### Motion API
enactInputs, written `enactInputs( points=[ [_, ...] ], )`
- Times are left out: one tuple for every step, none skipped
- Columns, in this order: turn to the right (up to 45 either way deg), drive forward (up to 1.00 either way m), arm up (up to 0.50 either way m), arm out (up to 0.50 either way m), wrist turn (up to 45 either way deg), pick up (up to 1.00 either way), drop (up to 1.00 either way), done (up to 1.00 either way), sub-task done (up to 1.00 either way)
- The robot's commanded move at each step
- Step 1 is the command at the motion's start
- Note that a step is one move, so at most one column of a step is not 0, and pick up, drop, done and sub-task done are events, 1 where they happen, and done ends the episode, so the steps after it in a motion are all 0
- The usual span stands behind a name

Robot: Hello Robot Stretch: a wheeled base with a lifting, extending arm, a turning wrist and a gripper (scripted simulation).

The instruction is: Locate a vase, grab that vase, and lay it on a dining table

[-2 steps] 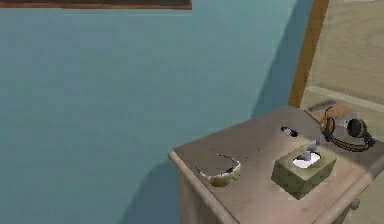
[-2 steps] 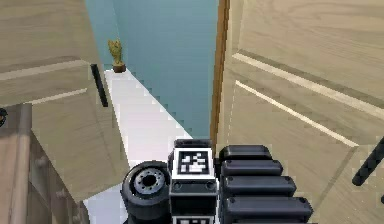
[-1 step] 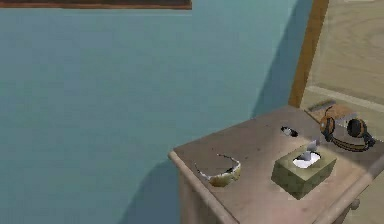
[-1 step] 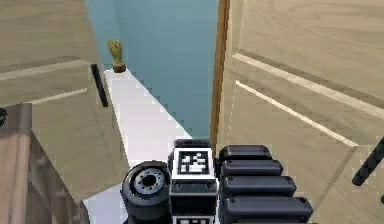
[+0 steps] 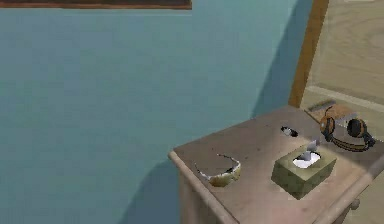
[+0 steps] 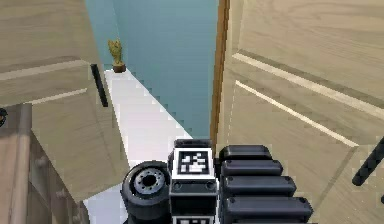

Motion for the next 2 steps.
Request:
enactInputs(
  points=[
    [-45.0,0.0,0.0,0.0,0.0,0.0,0.0,0.0,0.0],
    [-45.0,0.0,0.0,0.0,0.0,0.0,0.0,0.0,0.0]
  ],
)
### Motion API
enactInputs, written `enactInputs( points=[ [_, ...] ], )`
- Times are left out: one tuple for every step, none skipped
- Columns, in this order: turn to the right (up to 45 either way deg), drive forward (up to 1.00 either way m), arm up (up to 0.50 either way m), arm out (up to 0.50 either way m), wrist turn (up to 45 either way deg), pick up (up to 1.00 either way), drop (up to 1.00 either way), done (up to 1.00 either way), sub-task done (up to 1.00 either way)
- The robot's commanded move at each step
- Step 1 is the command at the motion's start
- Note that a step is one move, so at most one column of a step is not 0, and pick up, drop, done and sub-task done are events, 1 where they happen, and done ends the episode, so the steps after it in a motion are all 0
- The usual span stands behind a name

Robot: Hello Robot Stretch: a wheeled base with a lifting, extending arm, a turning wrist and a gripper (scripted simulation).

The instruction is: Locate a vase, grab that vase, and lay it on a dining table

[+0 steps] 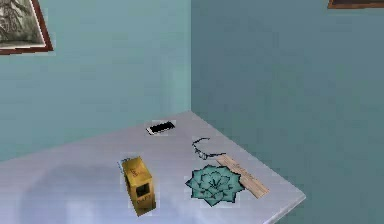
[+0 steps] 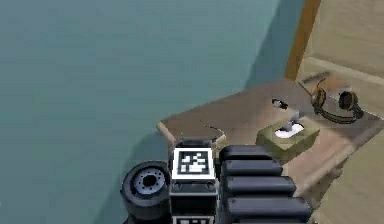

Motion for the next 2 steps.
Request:
enactInputs(
  points=[
    [12.0,0.0,0.0,0.0,0.0,0.0,0.0,0.0,0.0],
    [-45.0,0.0,0.0,0.0,0.0,0.0,0.0,0.0,0.0]
  ],
)
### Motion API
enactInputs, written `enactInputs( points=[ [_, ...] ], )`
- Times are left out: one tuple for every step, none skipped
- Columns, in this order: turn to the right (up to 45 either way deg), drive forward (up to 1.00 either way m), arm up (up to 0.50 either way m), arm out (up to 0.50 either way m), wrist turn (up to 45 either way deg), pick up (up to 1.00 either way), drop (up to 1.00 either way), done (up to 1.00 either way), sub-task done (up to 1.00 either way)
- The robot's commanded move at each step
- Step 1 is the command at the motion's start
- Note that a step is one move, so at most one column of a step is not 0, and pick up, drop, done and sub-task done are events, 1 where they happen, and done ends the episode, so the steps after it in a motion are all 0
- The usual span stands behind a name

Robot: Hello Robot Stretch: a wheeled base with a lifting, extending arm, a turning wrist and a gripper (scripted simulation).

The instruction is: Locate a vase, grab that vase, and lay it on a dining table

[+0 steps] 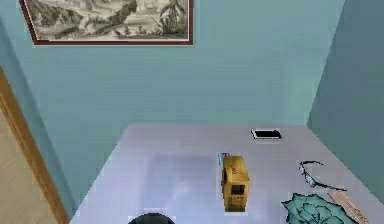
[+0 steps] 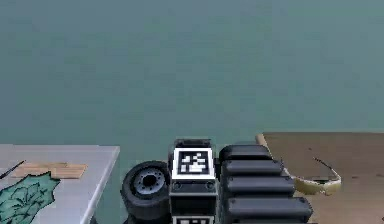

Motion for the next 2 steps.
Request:
enactInputs(
  points=[
    [-45.0,0.0,0.0,0.0,0.0,0.0,0.0,0.0,0.0],
    [-45.0,0.0,0.0,0.0,0.0,0.0,0.0,0.0,0.0]
  ],
)
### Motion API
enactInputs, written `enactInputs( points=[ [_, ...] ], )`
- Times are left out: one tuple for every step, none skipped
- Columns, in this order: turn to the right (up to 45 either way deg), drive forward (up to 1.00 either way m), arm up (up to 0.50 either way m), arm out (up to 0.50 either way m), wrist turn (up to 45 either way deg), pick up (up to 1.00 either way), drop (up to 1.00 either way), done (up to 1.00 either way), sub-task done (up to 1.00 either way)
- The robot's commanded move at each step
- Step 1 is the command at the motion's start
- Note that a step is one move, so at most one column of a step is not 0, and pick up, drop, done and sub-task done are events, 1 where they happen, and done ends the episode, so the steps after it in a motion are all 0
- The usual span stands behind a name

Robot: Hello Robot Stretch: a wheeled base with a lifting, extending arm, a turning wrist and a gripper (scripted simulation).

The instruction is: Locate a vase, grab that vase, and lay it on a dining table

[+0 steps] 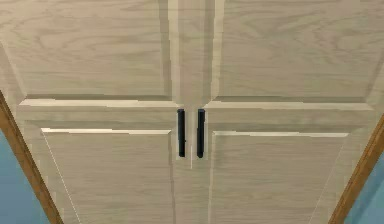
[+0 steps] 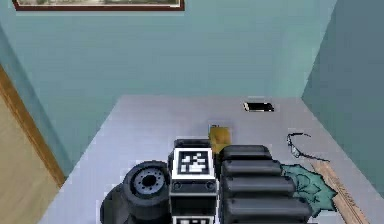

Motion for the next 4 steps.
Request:
enactInputs(
  points=[
    [-6.0,0.0,0.0,0.0,0.0,0.0,0.0,0.0,0.0],
    [0.0,0.2,0.0,0.0,0.0,0.0,0.0,0.0,0.0],
    [33.0,0.0,0.0,0.0,0.0,0.0,0.0,0.0,0.0],
    [0.0,0.0,0.0,0.36,0.0,0.0,0.0,0.0,0.0]
  ],
)
